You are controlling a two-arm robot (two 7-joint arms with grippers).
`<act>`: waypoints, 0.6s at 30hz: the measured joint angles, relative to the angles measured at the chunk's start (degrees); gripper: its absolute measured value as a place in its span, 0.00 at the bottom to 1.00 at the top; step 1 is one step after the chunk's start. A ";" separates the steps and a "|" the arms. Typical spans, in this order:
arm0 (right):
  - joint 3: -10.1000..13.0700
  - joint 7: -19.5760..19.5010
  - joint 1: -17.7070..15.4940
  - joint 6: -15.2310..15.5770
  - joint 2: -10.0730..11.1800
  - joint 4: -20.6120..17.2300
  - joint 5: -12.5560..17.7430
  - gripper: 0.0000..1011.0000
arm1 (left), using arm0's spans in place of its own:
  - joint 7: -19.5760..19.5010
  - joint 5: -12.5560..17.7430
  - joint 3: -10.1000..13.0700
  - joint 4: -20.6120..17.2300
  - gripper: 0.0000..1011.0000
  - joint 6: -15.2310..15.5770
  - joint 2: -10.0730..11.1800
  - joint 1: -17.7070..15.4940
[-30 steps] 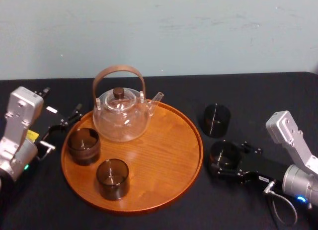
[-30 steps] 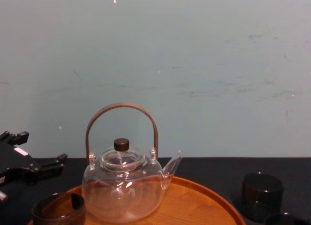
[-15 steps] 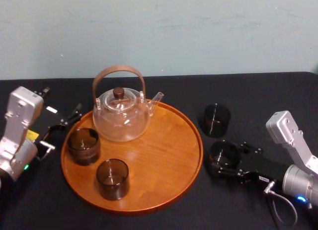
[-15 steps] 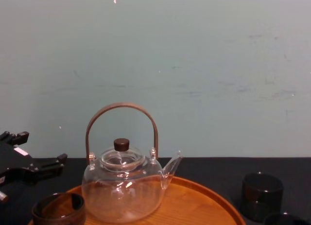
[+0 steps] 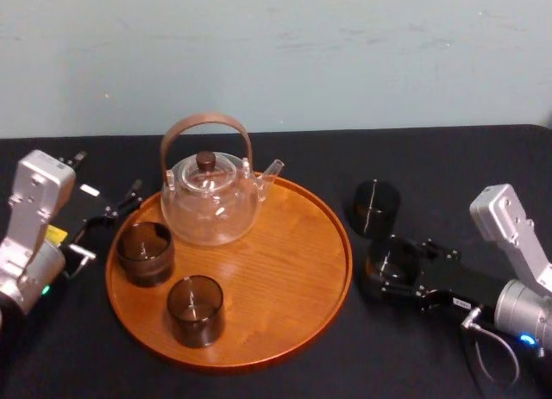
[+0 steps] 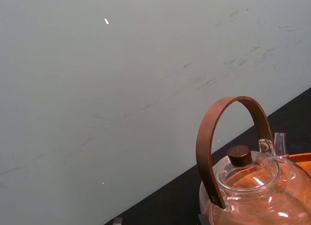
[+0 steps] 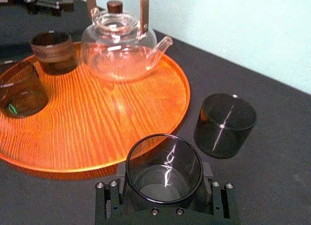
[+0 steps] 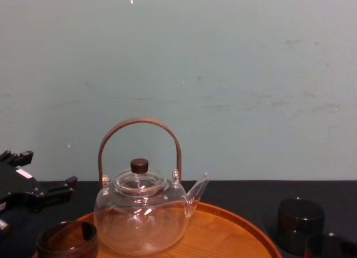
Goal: Pick up the glass from the table and place it on the tray.
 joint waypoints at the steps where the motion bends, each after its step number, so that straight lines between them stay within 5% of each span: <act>1: 0.00 0.00 0.00 0.00 0.00 0.00 0.00 0.89 | 0.00 0.00 0.00 0.00 0.99 0.00 0.00 0.00; 18: 1.00 0.03 1.98 -1.40 1.00 -2.74 0.27 0.89 | 0.00 0.00 0.00 0.00 0.99 0.00 0.00 0.00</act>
